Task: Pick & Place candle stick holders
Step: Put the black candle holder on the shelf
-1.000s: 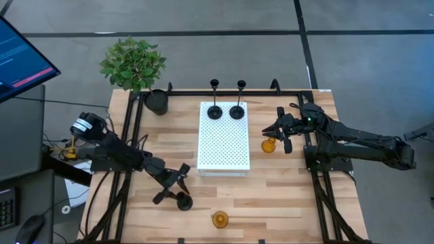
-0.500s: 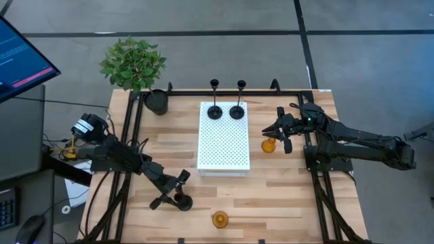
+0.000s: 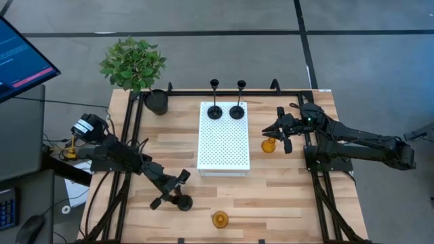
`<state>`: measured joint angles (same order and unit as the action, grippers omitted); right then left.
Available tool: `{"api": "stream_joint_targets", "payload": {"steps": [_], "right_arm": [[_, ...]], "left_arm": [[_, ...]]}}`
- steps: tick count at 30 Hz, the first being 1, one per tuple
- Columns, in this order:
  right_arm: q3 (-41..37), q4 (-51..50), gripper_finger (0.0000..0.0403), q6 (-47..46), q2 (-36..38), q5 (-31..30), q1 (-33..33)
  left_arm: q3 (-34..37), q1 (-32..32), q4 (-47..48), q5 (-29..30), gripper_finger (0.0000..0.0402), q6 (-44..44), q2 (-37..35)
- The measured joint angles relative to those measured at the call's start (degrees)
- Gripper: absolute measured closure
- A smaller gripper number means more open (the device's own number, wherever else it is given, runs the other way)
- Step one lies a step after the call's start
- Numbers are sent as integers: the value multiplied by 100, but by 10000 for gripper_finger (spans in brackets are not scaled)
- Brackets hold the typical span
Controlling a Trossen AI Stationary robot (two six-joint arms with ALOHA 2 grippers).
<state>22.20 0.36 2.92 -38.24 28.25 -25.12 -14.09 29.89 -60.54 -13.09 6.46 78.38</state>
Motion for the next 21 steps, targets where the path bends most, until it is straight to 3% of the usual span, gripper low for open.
{"api": "stream_joint_targets", "payload": {"steps": [7,12,18,21], "right_arm": [[-2,0,349,0,-1,0,0],[-2,0,349,2,-2,0,0],[-2,-2,349,3,-2,3,0],[-2,-2,349,4,-2,3,0]], "left_arm": [[0,2,-36,620,389,516,-272],[-11,141,-36,1597,384,625,-795],[-23,290,110,2104,389,628,-1514],[-304,284,786,2447,388,627,-1737]]}}
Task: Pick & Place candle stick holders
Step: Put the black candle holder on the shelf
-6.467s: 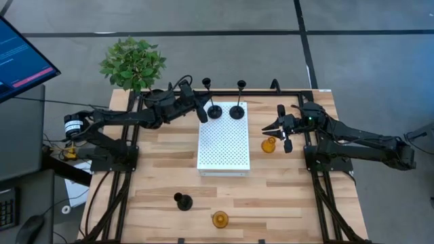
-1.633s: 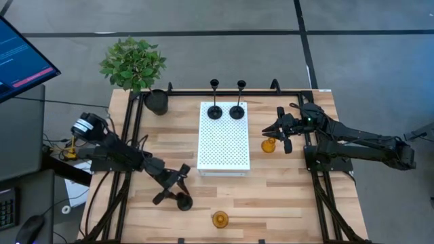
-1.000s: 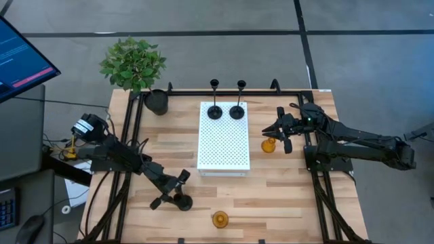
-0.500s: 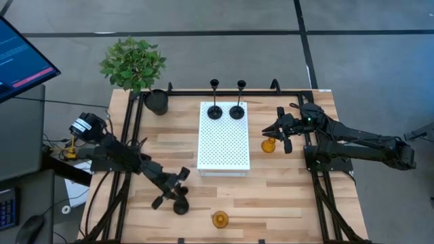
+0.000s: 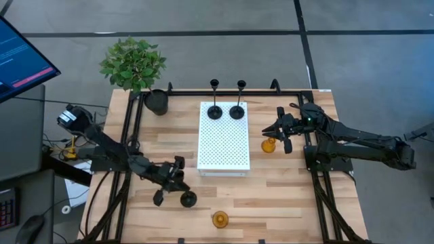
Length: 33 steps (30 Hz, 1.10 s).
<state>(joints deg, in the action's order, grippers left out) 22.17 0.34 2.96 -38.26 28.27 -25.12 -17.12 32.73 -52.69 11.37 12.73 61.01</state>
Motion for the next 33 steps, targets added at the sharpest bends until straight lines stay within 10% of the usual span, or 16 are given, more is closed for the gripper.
{"api": "stream_joint_targets", "payload": {"steps": [15,33], "right_arm": [[0,-103,349,16,0,-2,0],[0,-595,349,171,0,-4,0]], "left_arm": [[-2712,-1112,3382,1019,388,-946,-2],[-4279,-3304,3489,962,388,-1102,1768]]}}
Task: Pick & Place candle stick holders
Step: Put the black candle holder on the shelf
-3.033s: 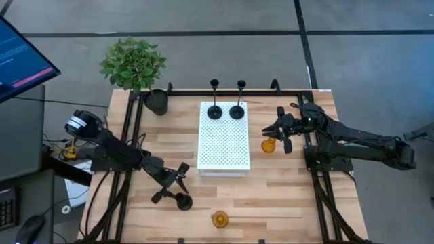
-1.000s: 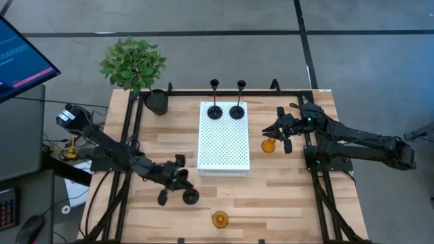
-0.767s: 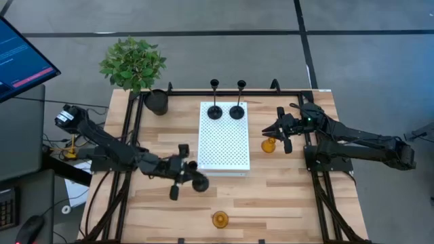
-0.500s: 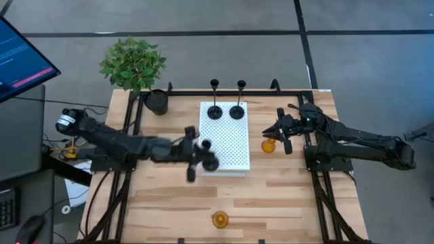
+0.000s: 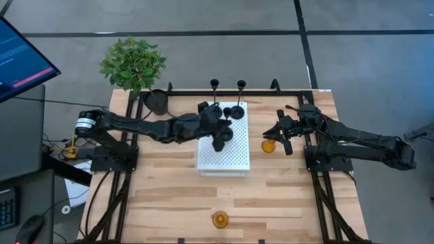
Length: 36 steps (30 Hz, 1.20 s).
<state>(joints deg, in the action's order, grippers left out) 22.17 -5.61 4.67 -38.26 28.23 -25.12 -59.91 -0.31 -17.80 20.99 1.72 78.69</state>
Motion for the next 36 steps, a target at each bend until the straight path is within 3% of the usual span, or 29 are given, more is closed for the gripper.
{"api": "stream_joint_targets", "payload": {"steps": [13,30,36], "right_arm": [[0,-98,349,41,0,0,0],[0,-90,349,41,0,0,0],[0,-89,349,41,0,0,-1]], "left_arm": [[-121,-108,-23,467,387,-1,213],[29,-106,-58,491,387,200,213],[278,-106,-542,491,387,201,213]]}}
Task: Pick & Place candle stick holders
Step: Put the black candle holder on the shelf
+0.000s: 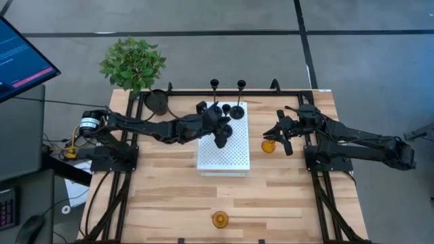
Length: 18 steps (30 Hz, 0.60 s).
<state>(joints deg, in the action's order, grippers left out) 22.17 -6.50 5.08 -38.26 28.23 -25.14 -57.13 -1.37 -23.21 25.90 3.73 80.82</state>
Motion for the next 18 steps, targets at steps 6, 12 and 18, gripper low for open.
{"api": "stream_joint_targets", "payload": {"steps": [6,12,18], "right_arm": [[0,2,349,-2,0,0,1],[0,2,349,-2,0,0,1],[0,2,349,-2,0,0,1]], "left_arm": [[7,-22,-86,-1,387,-2,-2],[7,-28,-90,-1,377,-2,-2],[7,-33,-95,-1,356,-4,-2]]}}
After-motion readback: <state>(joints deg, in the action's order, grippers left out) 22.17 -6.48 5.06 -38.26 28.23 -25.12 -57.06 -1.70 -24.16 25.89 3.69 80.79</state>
